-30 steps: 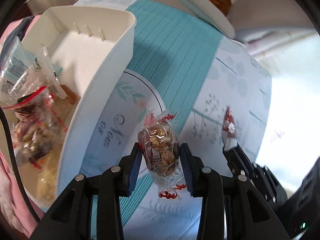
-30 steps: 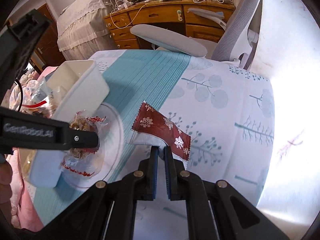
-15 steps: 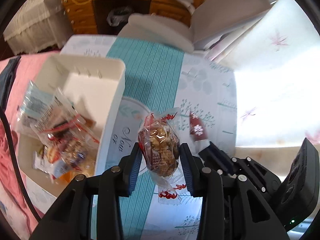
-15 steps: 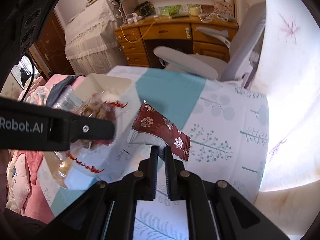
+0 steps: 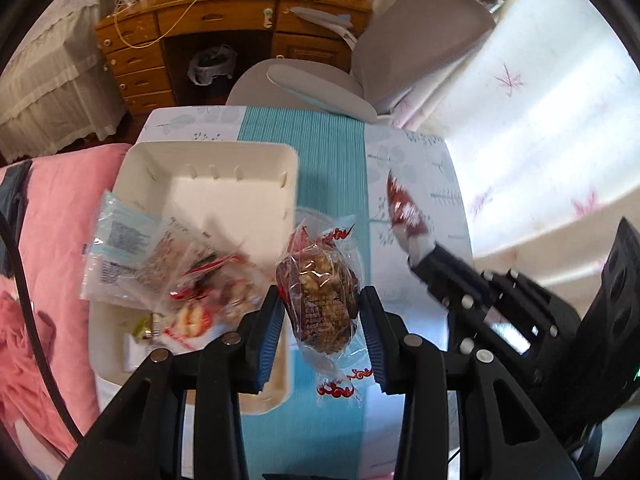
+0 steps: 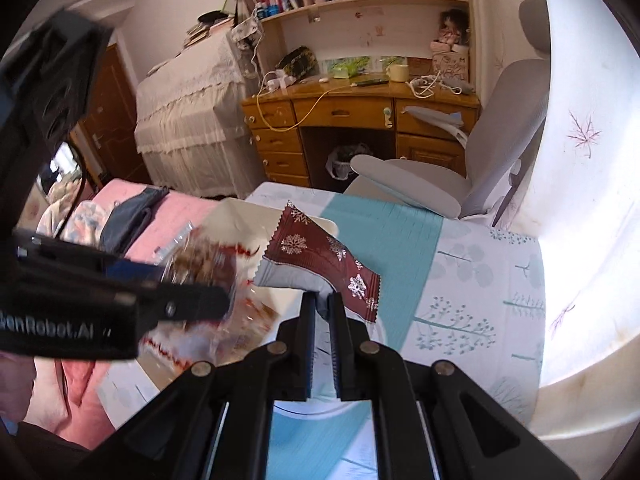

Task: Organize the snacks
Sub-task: 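Lift both candies and carry them over the white tray, then release the snowflake candy and nut candy bag into the tray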

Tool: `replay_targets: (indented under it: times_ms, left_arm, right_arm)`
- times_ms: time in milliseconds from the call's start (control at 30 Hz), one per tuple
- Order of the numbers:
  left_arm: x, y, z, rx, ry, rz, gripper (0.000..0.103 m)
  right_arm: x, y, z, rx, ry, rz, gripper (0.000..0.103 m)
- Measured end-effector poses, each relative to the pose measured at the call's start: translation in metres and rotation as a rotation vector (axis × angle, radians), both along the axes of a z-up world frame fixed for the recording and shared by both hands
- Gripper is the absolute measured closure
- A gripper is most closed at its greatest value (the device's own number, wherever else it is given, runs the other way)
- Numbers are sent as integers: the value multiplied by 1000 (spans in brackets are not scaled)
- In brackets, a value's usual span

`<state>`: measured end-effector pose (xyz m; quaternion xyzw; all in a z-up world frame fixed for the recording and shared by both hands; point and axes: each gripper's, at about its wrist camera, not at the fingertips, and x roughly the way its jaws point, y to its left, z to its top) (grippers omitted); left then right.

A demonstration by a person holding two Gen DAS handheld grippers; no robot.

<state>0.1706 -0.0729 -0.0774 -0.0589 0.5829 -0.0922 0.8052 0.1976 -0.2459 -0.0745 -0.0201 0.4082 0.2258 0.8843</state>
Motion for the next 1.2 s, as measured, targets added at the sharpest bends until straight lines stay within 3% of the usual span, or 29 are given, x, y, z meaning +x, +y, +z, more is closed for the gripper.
replay_targets:
  times_ms: [467, 600, 867, 933, 1000, 1067, 1200]
  left_arm:
    - [-27, 123, -12, -44, -64, -147, 66]
    - [-28, 151, -23, -96, -51, -125, 66]
    - [-37, 179, -34, -99, -41, 1, 65]
    - [-45, 181, -30, -109, -52, 39, 63]
    - [-53, 180, -27, -110, -64, 72, 51]
    - [-64, 178, -24, -112, -75, 105, 44]
    - [-97, 165, -26, -111, -73, 175, 34]
  right_arm:
    - [-31, 111, -17, 115, 30, -149, 96]
    - [-37, 133, -27, 129, 60, -168, 96]
    - [-53, 150, -35, 149, 124, -145, 94]
    - [-60, 146, -33, 162, 144, -127, 88]
    - [-67, 141, -30, 171, 154, -110, 73]
    - [-77, 133, -26, 177, 161, -95, 65]
    - [-101, 113, -22, 150, 181, -58, 60]
